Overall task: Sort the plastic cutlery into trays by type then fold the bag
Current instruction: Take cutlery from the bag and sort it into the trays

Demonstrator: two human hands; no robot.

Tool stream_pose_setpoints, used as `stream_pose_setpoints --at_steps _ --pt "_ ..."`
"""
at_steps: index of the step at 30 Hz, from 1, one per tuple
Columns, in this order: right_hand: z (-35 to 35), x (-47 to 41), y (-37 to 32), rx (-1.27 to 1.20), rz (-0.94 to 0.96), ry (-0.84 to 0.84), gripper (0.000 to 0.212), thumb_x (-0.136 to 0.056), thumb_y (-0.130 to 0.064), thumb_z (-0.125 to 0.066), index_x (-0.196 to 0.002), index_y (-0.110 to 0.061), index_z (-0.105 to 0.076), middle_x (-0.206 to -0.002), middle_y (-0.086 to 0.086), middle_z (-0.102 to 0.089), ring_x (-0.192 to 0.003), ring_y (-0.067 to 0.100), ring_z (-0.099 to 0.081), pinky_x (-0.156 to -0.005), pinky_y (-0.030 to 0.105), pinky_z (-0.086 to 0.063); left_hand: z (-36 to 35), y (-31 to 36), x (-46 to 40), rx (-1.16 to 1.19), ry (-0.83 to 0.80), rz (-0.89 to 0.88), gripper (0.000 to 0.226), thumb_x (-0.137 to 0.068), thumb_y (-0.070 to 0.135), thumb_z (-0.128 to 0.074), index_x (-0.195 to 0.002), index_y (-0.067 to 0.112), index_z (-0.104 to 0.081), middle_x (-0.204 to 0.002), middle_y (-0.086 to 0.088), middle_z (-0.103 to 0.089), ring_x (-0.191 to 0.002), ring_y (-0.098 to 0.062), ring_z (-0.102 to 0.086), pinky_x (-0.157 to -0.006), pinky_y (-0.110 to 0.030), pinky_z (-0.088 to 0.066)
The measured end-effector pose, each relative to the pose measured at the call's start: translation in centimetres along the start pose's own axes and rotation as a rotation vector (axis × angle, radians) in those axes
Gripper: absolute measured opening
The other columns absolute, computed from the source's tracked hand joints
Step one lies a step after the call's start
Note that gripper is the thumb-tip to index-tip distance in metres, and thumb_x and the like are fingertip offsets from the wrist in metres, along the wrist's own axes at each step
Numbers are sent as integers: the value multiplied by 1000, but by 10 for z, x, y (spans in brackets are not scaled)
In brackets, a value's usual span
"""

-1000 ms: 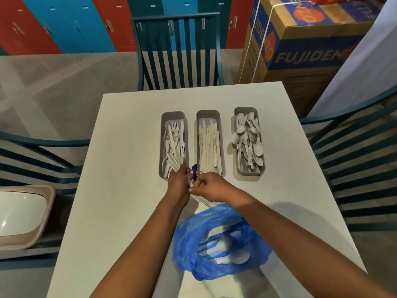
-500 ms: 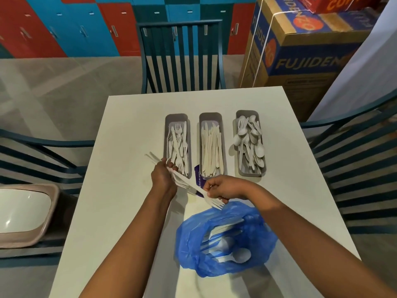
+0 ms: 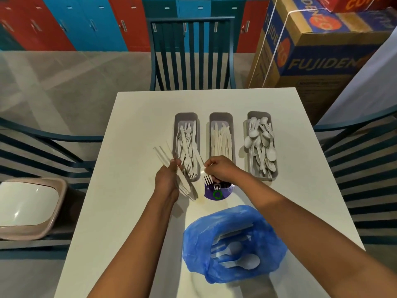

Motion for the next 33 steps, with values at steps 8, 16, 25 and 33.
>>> stream_pose_setpoints --at_steps 8,16,25,33 --pt "-20 -42 -29 -21 66 154 17 -87 -10 -60 -103 -6 -62 -97 6 -58 -71 18 -52 -70 26 -44 13 -2 -1 -86 -7 0 16 -95 9 -50 -86 11 -64 -84 -7 -64 -75 -21 -60 -68 -32 -49" --pt "-33 -21 -24 -36 58 -117 11 -90 -20 -59 -87 -10 -63 -70 6 -57 -65 22 -53 -61 33 -46 14 -3 -3 -81 17 33 12 -94 8 -52 -87 15 -57 -78 -9 -60 -64 -20 -55 -44 -21 -43" --pt "-24 3 -7 59 51 -13 30 -92 -9 -53 -64 -18 -46 -59 1 -45 -42 3 -46 -48 21 -37 -18 -10 7 -121 -86 49 11 -97 11 -48 -88 14 -52 -55 -1 -42 -37 -7 -41 -38 -17 -36" --pt "14 6 24 138 -71 241 34 -95 -16 -43 -61 -15 -40 -71 5 -48 -74 22 -47 -53 24 -31 -22 -19 14 117 -117 229 23 -95 8 -30 -79 12 -47 -59 -2 -35 -37 -11 -38 -38 -16 -31"
Point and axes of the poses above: each hand's wrist, its own x-axis away from the middle knuckle, its own z-axis out of the back of the hand, y = z × x, the point moved 2 cm from there along -x, towards the middle knuckle
